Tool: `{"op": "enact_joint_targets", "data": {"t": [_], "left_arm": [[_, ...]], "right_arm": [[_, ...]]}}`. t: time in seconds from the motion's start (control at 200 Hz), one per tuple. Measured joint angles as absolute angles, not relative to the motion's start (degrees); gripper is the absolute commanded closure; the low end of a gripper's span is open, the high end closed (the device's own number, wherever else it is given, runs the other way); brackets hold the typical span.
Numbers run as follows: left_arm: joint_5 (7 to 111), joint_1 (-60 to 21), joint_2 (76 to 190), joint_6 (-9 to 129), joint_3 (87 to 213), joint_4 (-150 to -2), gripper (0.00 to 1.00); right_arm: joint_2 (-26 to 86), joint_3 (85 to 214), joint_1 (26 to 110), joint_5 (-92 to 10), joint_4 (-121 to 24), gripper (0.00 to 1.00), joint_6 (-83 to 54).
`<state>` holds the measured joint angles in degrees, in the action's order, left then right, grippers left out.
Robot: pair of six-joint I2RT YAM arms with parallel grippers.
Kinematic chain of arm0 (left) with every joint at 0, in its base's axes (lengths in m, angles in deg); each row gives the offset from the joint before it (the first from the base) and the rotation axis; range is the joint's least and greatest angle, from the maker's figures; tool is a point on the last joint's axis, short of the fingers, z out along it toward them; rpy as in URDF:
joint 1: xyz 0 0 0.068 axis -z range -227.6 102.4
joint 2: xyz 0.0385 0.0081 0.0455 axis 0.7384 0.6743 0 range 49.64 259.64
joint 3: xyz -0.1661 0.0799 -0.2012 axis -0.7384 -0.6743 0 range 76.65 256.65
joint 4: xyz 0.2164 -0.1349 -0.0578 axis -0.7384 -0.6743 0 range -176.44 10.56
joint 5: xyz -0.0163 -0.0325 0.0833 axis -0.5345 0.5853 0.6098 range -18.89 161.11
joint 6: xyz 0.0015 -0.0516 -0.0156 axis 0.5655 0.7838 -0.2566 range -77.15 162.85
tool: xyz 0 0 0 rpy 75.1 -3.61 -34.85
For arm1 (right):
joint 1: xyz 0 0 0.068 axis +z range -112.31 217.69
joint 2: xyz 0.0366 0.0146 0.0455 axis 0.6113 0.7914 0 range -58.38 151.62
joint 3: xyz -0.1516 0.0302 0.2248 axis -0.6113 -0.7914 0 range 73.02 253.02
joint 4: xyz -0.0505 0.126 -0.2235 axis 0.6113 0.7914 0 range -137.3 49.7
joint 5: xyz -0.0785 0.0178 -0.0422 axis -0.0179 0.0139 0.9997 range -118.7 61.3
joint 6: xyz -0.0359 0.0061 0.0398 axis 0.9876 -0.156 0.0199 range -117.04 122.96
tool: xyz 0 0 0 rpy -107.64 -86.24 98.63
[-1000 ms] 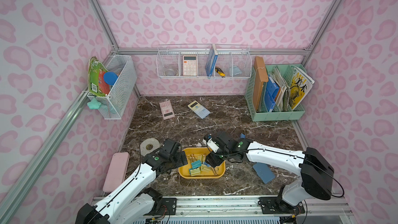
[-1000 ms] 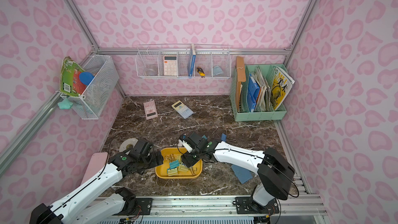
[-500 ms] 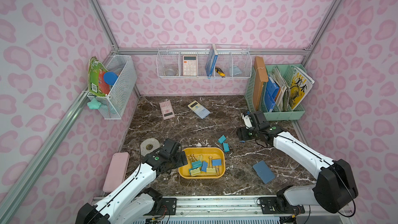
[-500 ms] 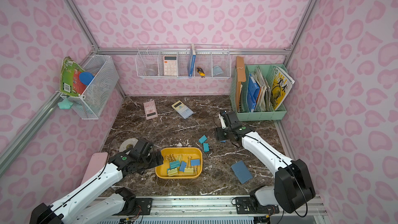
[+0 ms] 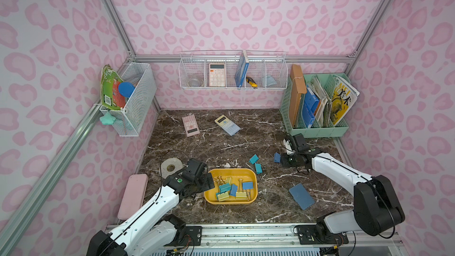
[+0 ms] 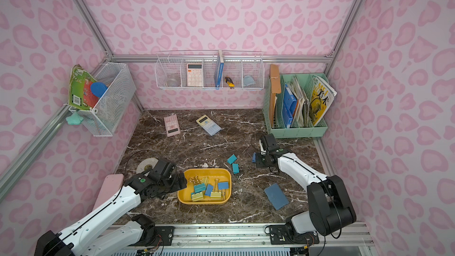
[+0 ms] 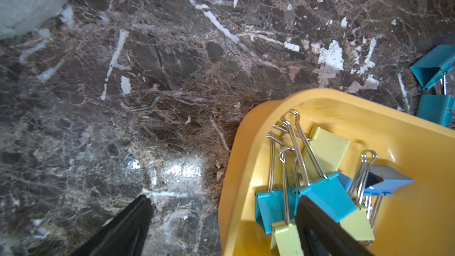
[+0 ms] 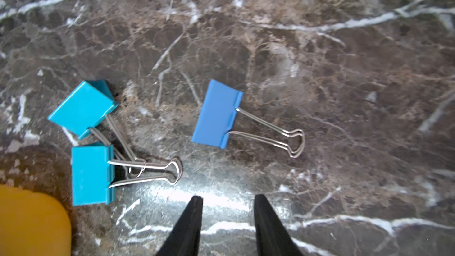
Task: Put the binder clips in the storage box
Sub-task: Pick up the binder clip at the center of the board.
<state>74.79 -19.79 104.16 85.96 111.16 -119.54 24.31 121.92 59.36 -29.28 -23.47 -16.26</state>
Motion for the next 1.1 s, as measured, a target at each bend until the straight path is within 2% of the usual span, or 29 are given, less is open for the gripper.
{"op": "enact_joint_targets", "data": {"t": [0.04, 0.075, 0.155, 0.855, 1.01, 1.1], "left_arm": [[74.79, -19.79, 104.18, 85.96, 111.16, -119.54, 0.05], [74.79, -19.79, 104.18, 85.96, 111.16, -119.56, 0.05], [74.79, -19.79, 104.12, 85.96, 111.16, -119.56, 0.05], [74.62, -19.79, 104.05, 85.96, 111.16, -119.52, 0.05], [74.62, -19.79, 104.16, 85.96, 111.16, -119.52, 0.05], [74.62, -19.79, 104.1, 85.96, 111.16, -119.52, 0.05]], "right_arm": [[25.1, 122.49, 59.14, -29.06, -23.71, 0.67, -16.26], [26.02, 123.19, 59.18, -29.15, -23.93, 0.74, -16.24], [28.84, 124.89, 59.29, -29.52, -24.72, 0.78, -16.04], [39.68, 128.48, 61.1, -33.0, -28.26, 0.77, -15.19], [42.04, 132.02, 61.19, -33.61, -28.39, 0.72, -15.36], [42.15, 133.09, 61.19, -34.42, -28.67, 0.56, -15.47]]}}
